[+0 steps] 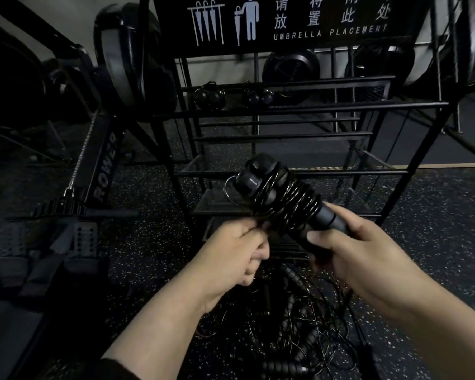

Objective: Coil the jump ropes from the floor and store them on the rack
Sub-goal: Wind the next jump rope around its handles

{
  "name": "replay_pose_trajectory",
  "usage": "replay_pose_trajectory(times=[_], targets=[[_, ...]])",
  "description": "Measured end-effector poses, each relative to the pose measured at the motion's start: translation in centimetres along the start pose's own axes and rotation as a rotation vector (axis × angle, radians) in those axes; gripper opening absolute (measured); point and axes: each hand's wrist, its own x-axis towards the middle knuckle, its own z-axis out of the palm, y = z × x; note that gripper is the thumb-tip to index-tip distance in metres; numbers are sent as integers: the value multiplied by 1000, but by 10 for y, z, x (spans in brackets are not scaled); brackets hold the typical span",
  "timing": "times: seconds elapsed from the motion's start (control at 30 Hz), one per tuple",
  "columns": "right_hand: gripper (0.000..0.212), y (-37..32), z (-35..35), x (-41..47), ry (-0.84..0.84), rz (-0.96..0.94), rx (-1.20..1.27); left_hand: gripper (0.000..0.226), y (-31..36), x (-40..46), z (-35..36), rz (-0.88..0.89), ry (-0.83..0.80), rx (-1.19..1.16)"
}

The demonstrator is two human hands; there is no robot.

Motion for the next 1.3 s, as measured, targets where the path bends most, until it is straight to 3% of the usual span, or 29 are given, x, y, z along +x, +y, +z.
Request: replay_pose_trajectory(times=[0.27,0.4,0.5,0.6,0.73,0.87,1.03,1.1,1.2,1.3], targets=[[50,1,5,0,157,-64,-527,35,0,-4,8,-67,-95,-182],[57,3,7,1,48,-51,-719,28,2,-6,12,-91,-19,-325],[44,6,1,-1,-52,-5,-604,39,-4,-5,6,-89,-12,-305],[53,6,-2,-2,-52,116,-194,26,-5,-9,6,-33,-147,-222],[46,5,1,-2,-48,123,-24,24,-3,-8,8,-14,-150,-145],[54,5,4,-2,-3,59,-134,37,0,-5,-1,-55,-126,-122],[80,4,8,-2,29,0,-616,55,0,-6,-1,-120,-98,-195],[84,0,6,-1,2,41,-619,49,-2,-6,-1,-106,-129,-170],[58,-6,4,-2,-130,116,-471,25,1,-11,0,-77,-230,-165],[38,-9,6,-4,-136,103,-410,22,0,-10,0,-81,-274,-154]])
